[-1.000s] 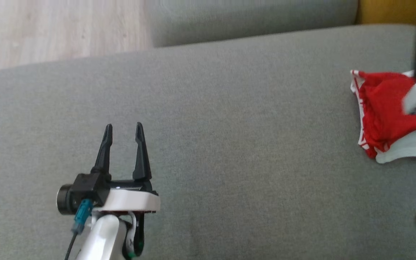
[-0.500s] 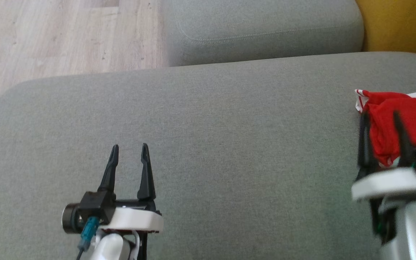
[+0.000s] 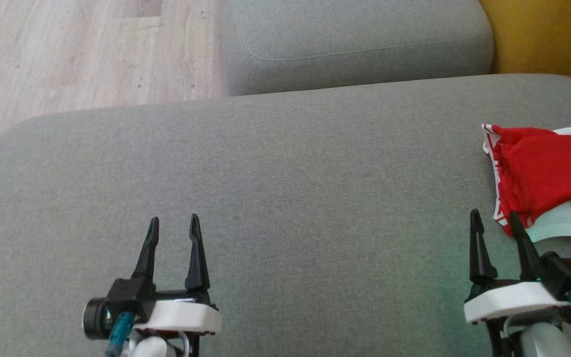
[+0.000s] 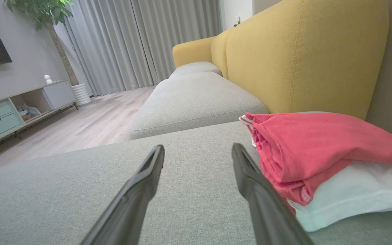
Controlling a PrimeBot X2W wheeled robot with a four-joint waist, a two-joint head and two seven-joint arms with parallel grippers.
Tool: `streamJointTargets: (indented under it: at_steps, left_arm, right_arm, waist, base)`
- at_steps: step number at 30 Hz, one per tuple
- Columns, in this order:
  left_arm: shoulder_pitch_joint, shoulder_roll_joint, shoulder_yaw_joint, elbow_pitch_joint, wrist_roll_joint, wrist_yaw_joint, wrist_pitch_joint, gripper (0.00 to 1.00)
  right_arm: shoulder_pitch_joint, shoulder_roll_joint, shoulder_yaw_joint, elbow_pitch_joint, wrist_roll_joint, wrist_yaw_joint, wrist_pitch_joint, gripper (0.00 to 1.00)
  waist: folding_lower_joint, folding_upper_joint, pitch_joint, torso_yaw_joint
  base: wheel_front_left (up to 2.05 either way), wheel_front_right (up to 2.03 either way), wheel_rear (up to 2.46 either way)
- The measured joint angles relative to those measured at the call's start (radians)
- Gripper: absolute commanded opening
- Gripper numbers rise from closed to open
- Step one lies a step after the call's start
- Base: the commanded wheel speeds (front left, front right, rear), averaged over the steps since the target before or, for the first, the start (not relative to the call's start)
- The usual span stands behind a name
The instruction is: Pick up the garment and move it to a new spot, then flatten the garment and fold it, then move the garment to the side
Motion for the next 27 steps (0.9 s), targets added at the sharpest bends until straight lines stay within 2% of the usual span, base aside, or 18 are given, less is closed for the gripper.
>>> streamJointTargets:
  at_steps: [9,20,27]
  left_arm:
    - [0.002,0.0,0.025,-0.018,-0.01,0.035,0.0,1.0]
    - [0.004,0.0,0.036,-0.021,-0.041,0.023,0.0,1.0]
    - [0.008,0.0,0.035,-0.012,-0.086,-0.004,0.0,1.0]
  right_arm:
    - [-0.002,0.0,0.005,0.001,-0.004,0.0,-0.001,1.0]
    - [-0.003,0.0,0.007,-0.001,-0.004,0.0,-0.001,1.0]
    - [-0.003,0.0,0.014,-0.002,-0.002,0.0,-0.001,1.0]
  waist:
    - [0.0,0.0,-0.002,-0.013]
    - [0.0,0.0,0.001,-0.021]
    - [0.0,0.0,0.003,-0.023]
  base:
    - [0.0,0.0,0.0]
    - [0.0,0.0,0.0]
    - [0.0,0.0,0.0]
